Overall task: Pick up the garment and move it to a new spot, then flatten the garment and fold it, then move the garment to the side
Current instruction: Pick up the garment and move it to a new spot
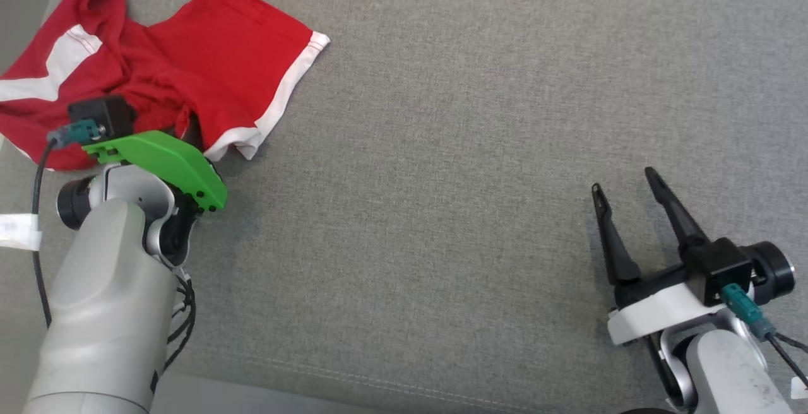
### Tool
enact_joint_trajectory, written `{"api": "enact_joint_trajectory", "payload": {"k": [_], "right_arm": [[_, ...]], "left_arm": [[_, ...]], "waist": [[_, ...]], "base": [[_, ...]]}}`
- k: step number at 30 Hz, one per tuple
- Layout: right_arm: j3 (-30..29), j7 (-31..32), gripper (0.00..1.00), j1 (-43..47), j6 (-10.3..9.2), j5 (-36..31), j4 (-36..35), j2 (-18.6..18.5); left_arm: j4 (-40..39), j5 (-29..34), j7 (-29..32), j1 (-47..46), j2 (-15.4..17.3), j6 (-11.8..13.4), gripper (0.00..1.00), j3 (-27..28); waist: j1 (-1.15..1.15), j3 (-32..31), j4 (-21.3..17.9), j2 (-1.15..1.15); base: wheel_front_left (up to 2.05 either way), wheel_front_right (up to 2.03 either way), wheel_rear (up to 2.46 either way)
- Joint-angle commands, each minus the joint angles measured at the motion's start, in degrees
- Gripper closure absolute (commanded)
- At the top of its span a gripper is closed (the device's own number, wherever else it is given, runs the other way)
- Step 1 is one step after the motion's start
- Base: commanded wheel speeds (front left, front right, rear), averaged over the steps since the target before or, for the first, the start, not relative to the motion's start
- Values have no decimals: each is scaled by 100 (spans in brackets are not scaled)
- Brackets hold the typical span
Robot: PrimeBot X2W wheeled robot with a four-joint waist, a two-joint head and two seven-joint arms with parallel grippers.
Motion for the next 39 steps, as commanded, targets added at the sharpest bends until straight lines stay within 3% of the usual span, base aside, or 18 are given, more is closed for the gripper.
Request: {"api": "enact_joint_trajectory", "payload": {"k": [1, 4, 9, 14, 18, 24, 29, 34, 39], "right_arm": [[68, -17, 0, 85, -10, 40, 46, 101], [138, -18, 0, 119, -10, 87, 83, 228], [187, -18, 0, 247, -10, 180, 95, 460], [8, -17, 0, 330, -10, 233, 35, 593], [-43, -17, 0, 268, -10, 269, 9, 678], [-60, -17, 0, 232, -10, 330, 33, 735], [-155, -18, 0, 355, -10, 513, 21, 747], [-170, -18, 0, 354, -10, 611, 8, 749], [-115, -18, 0, 209, -10, 637, 39, 748]], "left_arm": [[-356, -90, 67, 51, 176, -11, 100, -187], [-956, -114, 177, 105, 340, -11, 100, -483], [-2652, -178, 733, 252, 695, -9, 100, -891], [-4267, -262, 1559, 639, 636, 163, 100, -1262], [-5004, -165, 2060, 929, 511, 330, 100, -1688], [-5423, -114, 2408, 1170, 112, 358, 100, -2376], [-5686, -197, 2591, 1273, -167, 343, 100, -2778], [-5387, -224, 2487, 1280, -235, 469, 100, -2717], [-4233, 98, 2026, 1054, -15, 650, 100, -2419]], "waist": [[0, -543, -309, 0], [0, -769, -506, 0], [0, -1174, -1101, 0], [0, -1277, -1721, 0], [0, -1232, -2293, 0], [0, -1104, -3072, 0], [0, -976, -3462, 0], [0, -871, -3508, 0], [0, -787, -3451, 0]], "base": [[0, 0, 0], [0, 0, 0], [0, 0, 0], [0, 0, 0], [0, 0, 0], [0, 0, 0], [0, 0, 0], [0, 0, 0], [0, 0, 0]]}}
